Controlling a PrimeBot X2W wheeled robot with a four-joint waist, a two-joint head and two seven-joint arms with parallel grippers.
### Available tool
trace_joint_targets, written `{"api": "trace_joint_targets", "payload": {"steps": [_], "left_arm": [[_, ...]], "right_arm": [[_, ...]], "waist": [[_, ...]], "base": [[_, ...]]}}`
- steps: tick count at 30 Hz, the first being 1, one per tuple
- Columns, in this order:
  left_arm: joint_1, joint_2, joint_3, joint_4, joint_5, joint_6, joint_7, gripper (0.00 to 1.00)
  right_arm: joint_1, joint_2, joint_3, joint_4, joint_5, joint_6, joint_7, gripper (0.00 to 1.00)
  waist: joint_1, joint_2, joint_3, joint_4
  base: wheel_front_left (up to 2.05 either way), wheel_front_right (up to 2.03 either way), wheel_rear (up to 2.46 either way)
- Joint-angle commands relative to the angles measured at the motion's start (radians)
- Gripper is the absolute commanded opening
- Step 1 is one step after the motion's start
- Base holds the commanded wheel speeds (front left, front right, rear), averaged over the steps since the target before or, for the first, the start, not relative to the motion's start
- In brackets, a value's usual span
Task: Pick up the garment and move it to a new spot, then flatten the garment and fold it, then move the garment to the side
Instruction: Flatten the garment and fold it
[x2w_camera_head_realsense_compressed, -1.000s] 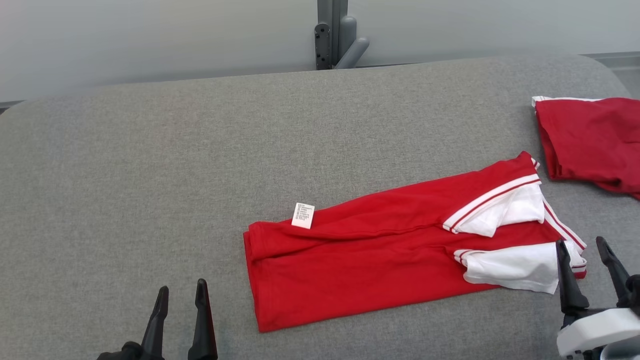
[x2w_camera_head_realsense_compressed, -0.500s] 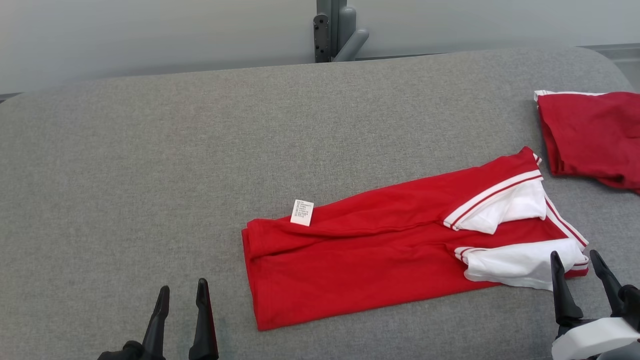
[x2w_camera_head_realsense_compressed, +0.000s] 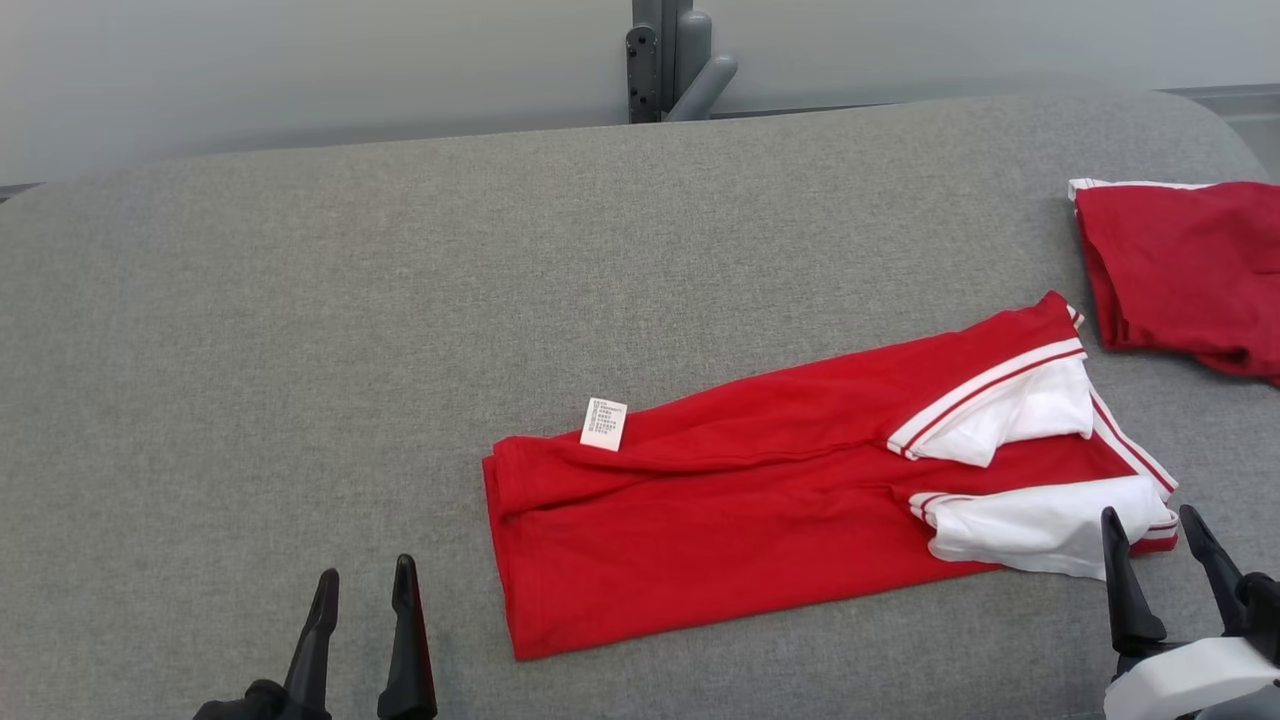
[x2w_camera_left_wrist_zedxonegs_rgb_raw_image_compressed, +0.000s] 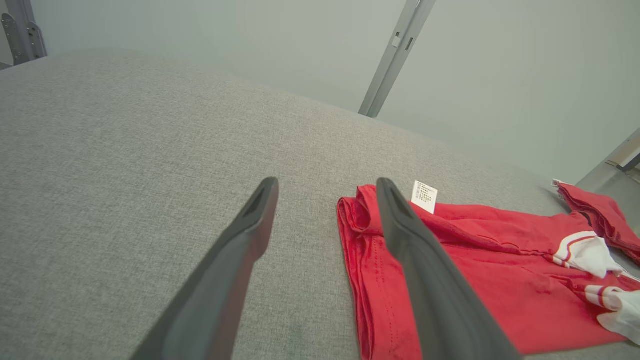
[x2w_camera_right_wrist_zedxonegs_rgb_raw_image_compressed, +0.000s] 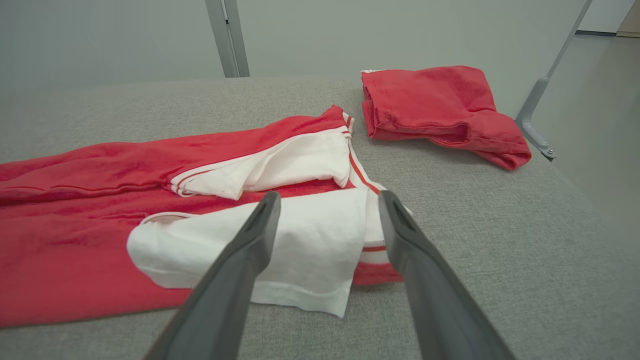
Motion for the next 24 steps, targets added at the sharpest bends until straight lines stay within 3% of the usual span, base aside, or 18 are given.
{"api": "trace_joint_targets", "payload": {"steps": [1,11,24], "left_arm": [[-0.018,0.001,0.001,-0.004,0.008,-0.001,-0.003,1.0],[-0.054,0.001,-0.001,-0.011,0.018,-0.006,-0.003,1.0],[-0.163,0.001,-0.016,-0.015,0.033,-0.018,-0.002,1.0]], "right_arm": [[-0.01,-0.006,-0.004,0.003,-0.007,-0.002,-0.004,1.0],[-0.056,-0.039,-0.016,0.024,-0.013,-0.002,-0.004,1.0],[-0.198,-0.115,-0.008,0.101,-0.016,-0.002,-0.004,1.0]], "waist": [[0.0,0.0036,0.012,0.001],[0.0,0.0036,0.09,0.002],[0.0,0.0036,0.274,0.014]], "base": [[0.0,0.0,0.0],[0.0,0.0,0.0],[0.0,0.0,0.0]]}}
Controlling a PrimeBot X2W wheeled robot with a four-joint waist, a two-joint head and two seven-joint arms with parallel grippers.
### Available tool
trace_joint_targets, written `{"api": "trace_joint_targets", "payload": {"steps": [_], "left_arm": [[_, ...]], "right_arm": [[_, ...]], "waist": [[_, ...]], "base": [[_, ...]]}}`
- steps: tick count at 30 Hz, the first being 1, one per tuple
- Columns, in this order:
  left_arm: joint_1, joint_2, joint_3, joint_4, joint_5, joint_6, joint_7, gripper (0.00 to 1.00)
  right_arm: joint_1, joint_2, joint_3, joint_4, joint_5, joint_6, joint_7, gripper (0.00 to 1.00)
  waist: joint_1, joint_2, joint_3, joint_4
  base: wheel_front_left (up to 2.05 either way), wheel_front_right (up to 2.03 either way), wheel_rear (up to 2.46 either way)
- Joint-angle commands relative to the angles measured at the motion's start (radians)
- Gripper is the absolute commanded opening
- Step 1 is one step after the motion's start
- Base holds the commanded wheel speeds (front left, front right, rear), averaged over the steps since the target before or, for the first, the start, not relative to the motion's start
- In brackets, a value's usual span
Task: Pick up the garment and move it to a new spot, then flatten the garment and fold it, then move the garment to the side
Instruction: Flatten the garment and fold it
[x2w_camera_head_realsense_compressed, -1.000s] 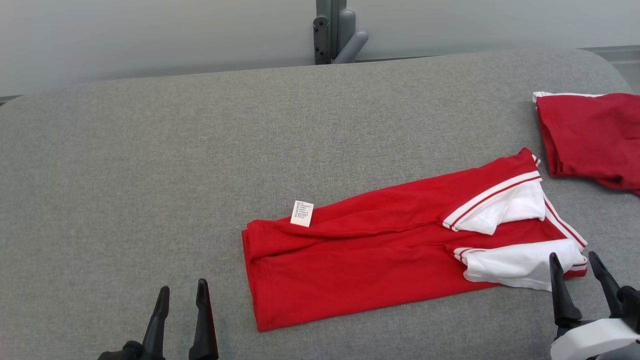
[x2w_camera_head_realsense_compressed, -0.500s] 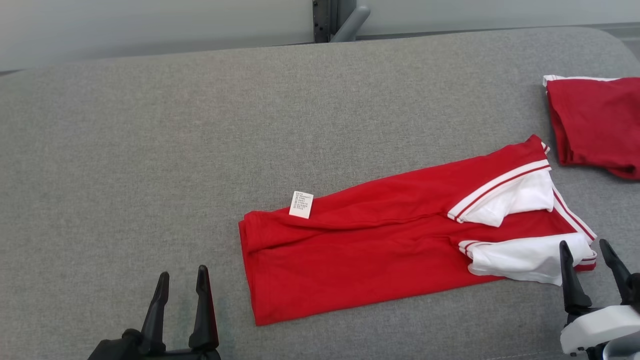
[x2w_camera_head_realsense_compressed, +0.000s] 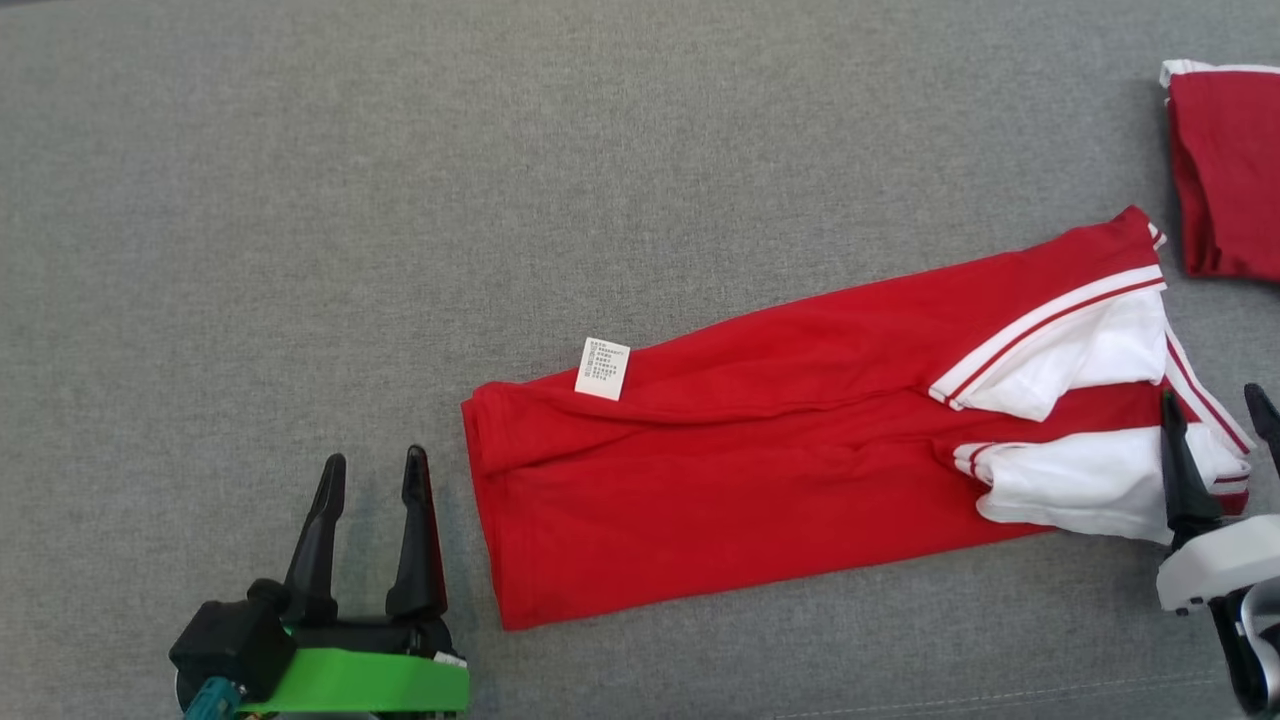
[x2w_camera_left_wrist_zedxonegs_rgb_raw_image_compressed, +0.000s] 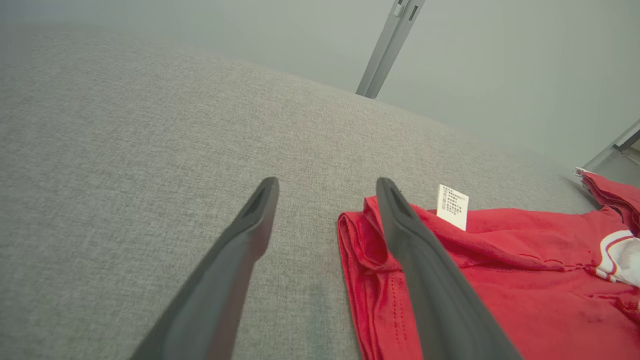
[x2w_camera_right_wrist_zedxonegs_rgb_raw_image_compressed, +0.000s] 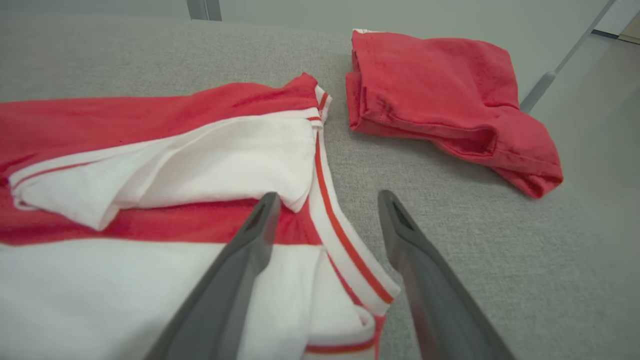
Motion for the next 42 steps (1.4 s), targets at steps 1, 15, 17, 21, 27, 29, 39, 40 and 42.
{"api": "trace_joint_targets", "payload": {"steps": [1,15,17,21,27,29,39,40,42], "left_arm": [[-0.025,0.001,-0.002,-0.002,0.014,-0.003,-0.003,1.0],[-0.087,0.001,-0.026,0.025,0.002,-0.002,-0.003,1.0],[-0.084,0.001,-0.027,0.027,-0.001,-0.001,-0.002,1.0],[-0.072,0.001,-0.027,0.028,-0.003,0.002,-0.002,1.0],[-0.055,0.001,-0.037,0.03,-0.009,0.003,-0.002,1.0],[-0.051,0.001,-0.04,0.033,-0.009,0.004,-0.002,1.0],[-0.032,0.001,-0.051,0.037,-0.047,0.006,-0.003,1.0],[-0.032,0.001,-0.053,0.035,-0.052,0.007,-0.002,1.0],[-0.034,0.001,-0.057,0.035,-0.059,0.008,-0.002,1.0]], "right_arm": [[-0.026,-0.007,0.003,0.01,-0.007,-0.002,-0.003,1.0],[-0.109,-0.029,0.149,0.178,0.146,-0.001,0.009,0.0],[-0.098,-0.037,0.166,0.159,0.192,-0.001,0.008,0.0],[-0.086,-0.045,0.174,0.078,0.274,-0.001,-0.001,0.0],[-0.057,-0.051,0.152,-0.028,0.311,-0.001,-0.002,0.0],[-0.047,-0.052,0.152,-0.065,0.316,-0.001,-0.002,0.0],[-0.058,-0.075,0.274,-0.189,0.281,-0.001,0.05,0.0],[-0.068,-0.07,0.294,-0.2,0.273,-0.001,0.066,0.0],[-0.088,-0.056,0.339,-0.222,0.255,-0.001,0.099,0.0]], "waist": [[0.0,0.0036,0.068,0.007],[0.0,0.0036,0.111,0.025],[0.0,0.0036,0.098,0.023],[0.0,0.0036,0.072,0.013],[0.0,0.0036,0.042,0.002],[0.0,0.0036,0.028,0.0],[0.0,0.0036,-0.036,0.016],[0.0,0.0036,-0.037,0.02],[0.0,0.0036,-0.038,0.031]], "base": [[0.0,0.0,0.0],[0.0,0.0,0.0],[0.0,0.0,0.0],[0.0,0.0,0.0],[0.0,0.0,0.0],[0.0,0.0,0.0],[0.0,0.0,0.0],[0.0,0.0,0.0],[0.0,0.0,0.0]]}}
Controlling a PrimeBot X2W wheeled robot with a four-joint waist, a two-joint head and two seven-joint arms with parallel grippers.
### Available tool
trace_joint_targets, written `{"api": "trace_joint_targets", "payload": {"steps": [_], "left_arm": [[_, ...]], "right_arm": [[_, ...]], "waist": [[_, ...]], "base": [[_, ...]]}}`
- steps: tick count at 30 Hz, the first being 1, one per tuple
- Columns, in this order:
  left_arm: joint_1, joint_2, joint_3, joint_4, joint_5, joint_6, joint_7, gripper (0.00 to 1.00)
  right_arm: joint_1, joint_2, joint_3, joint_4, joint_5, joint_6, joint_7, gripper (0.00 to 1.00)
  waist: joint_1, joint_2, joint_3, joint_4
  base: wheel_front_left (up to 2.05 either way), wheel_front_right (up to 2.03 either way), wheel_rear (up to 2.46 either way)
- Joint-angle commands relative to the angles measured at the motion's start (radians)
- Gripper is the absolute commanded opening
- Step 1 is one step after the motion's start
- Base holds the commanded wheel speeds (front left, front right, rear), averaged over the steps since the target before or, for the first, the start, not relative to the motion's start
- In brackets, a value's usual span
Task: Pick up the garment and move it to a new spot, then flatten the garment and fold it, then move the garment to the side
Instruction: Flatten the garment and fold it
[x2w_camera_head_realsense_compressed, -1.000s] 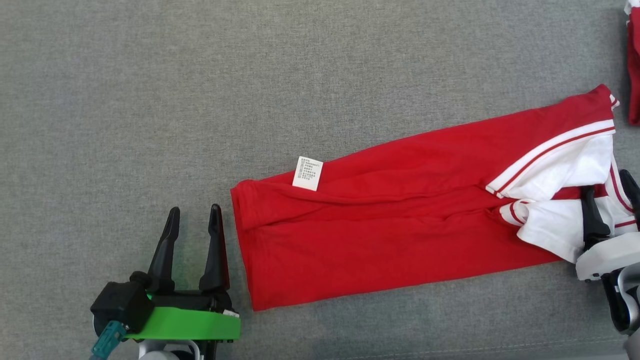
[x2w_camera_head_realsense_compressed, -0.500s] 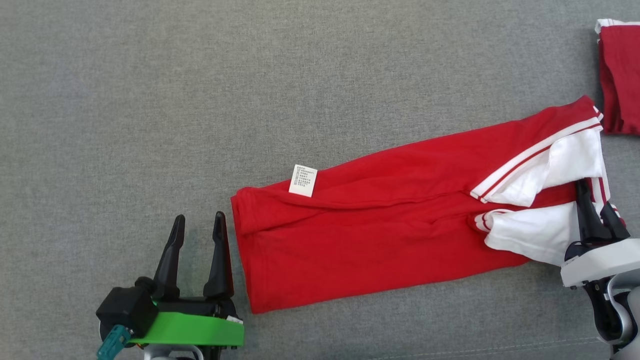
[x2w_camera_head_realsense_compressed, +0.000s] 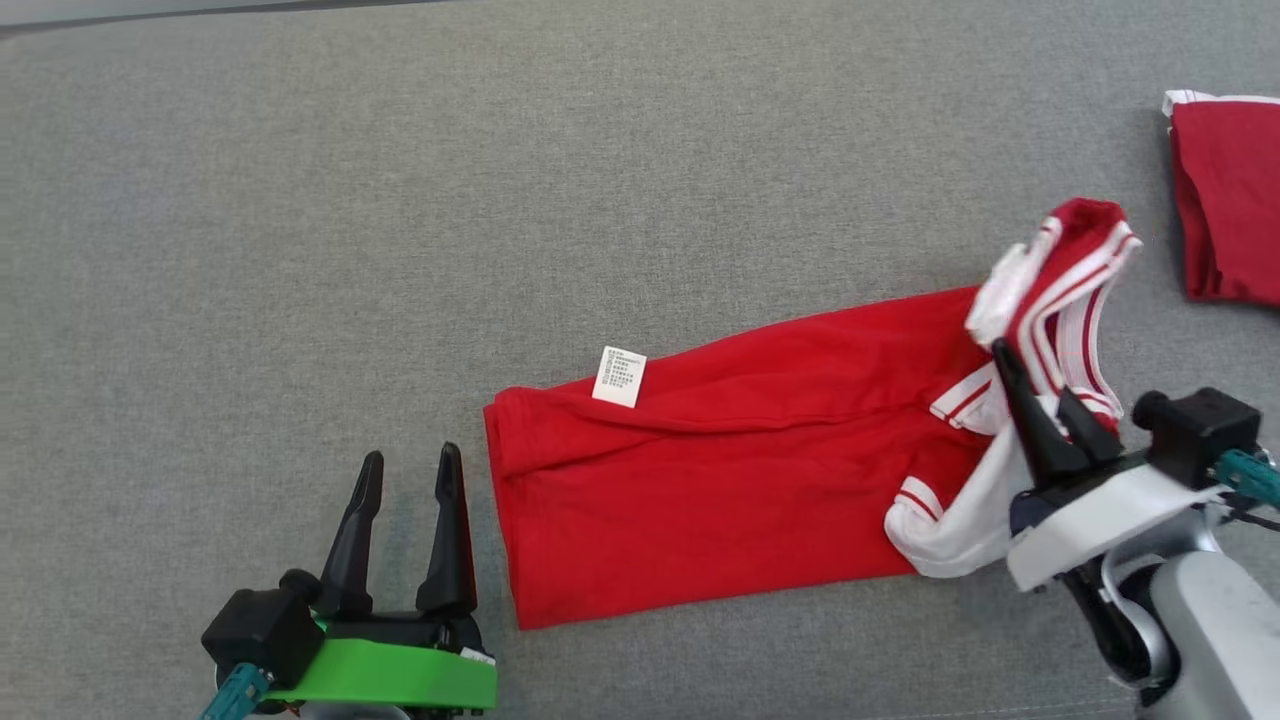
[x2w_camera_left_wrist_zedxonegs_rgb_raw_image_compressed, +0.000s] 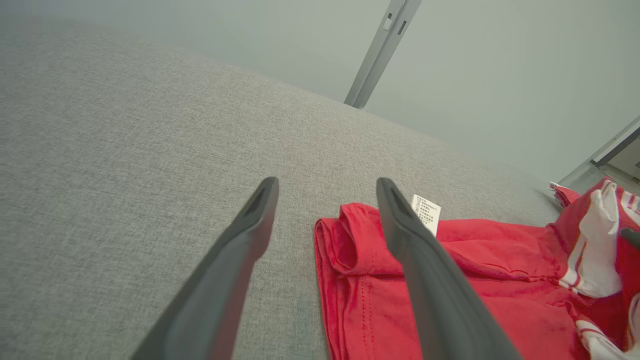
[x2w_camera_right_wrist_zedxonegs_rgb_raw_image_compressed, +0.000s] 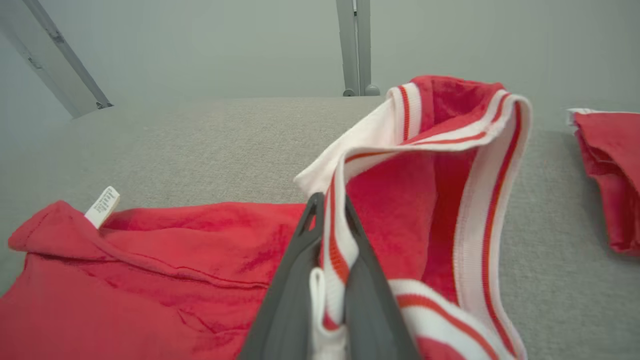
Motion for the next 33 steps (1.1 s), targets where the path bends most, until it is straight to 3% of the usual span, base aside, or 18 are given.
{"api": "trace_joint_targets", "payload": {"steps": [1,9,15,26,33], "left_arm": [[0.004,0.001,-0.002,-0.002,-0.015,0.002,-0.003,1.0],[-0.01,0.001,-0.025,0.002,-0.049,0.01,-0.003,1.0],[0.009,0.001,-0.027,0.011,-0.062,0.011,-0.003,1.0],[0.041,0.001,-0.038,0.012,-0.067,0.017,-0.003,1.0],[0.04,0.001,-0.038,0.008,-0.067,0.016,-0.003,1.0]], "right_arm": [[-0.025,0.017,0.031,-0.016,-0.014,0.0,0.023,0.0],[-0.097,0.109,0.21,-0.024,-0.063,0.0,0.138,0.0],[-0.102,0.17,0.317,0.013,-0.075,0.0,0.156,0.0],[-0.15,0.287,0.422,0.106,-0.083,0.0,0.132,0.0],[-0.21,0.324,0.47,0.184,-0.076,0.0,0.121,0.0]], "waist": [[0.0,0.0036,-0.005,0.017],[0.0,0.0036,-0.01,0.088],[0.0,0.0036,-0.033,0.142],[0.0,0.0036,-0.072,0.178],[0.0,0.0036,-0.072,0.19]], "base": [[0.0,0.0,0.0],[0.0,0.0,0.0],[0.0,0.0,0.0],[0.0,0.0,0.0],[0.0,0.0,0.0]]}}
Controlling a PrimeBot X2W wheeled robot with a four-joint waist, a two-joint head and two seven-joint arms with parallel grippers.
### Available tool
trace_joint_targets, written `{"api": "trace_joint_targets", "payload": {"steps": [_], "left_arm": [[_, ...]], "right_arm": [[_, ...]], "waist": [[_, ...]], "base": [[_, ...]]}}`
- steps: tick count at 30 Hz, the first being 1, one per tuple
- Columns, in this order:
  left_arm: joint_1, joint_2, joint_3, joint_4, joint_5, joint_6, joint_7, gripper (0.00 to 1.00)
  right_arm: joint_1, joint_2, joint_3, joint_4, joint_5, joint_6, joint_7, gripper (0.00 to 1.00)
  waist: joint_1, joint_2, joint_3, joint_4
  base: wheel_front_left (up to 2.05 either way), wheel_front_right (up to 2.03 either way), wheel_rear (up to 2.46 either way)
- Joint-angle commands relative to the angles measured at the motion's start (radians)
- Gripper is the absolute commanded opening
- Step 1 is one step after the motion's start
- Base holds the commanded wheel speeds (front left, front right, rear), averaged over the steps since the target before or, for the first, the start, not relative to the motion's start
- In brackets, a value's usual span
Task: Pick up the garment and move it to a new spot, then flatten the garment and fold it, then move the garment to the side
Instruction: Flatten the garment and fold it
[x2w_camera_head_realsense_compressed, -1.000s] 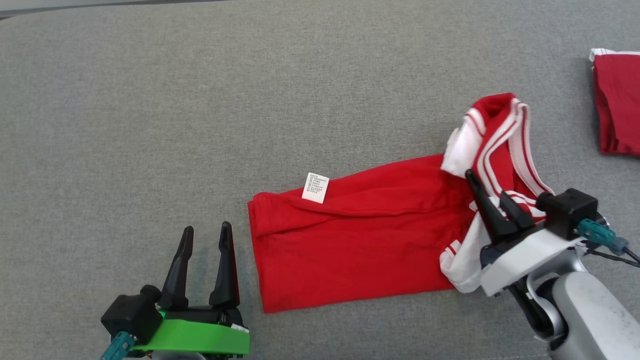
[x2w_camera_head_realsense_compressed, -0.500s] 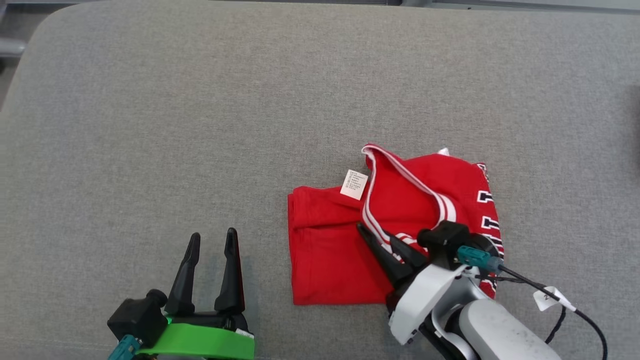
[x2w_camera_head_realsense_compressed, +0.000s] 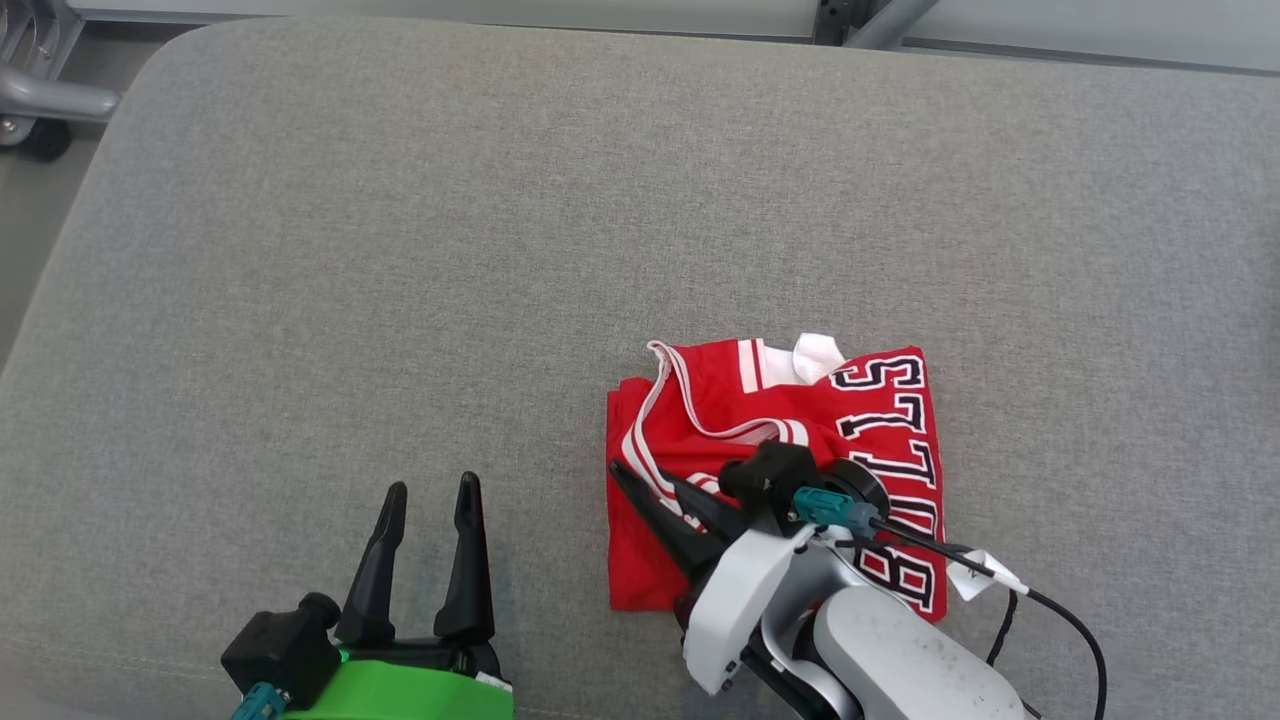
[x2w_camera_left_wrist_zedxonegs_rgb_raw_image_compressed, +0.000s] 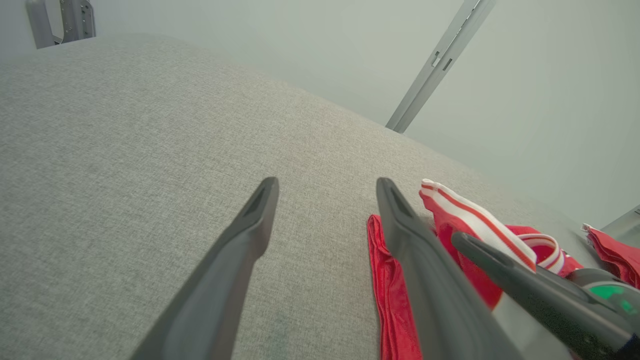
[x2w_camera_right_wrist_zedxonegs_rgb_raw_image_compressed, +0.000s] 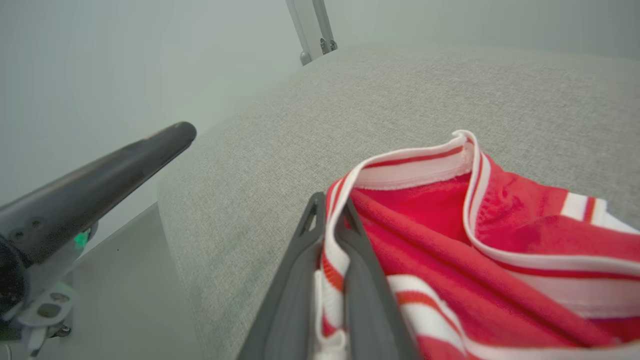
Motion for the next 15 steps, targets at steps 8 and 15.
{"api": "trace_joint_targets", "payload": {"steps": [8,15], "left_arm": [[0.002,0.001,0.01,0.006,-0.007,0.001,-0.002,1.0],[0.024,0.001,0.034,0.008,0.009,0.004,-0.002,1.0]], "right_arm": [[-0.064,0.013,0.05,0.091,0.004,0.0,-0.012,0.9],[-0.048,0.014,0.044,0.069,-0.027,0.0,-0.048,1.0]], "waist": [[0.0,0.0036,0.001,0.011],[0.0,0.0036,-0.031,-0.016]], "base": [[0.0,0.0,0.0],[0.0,0.0,0.0]]}}
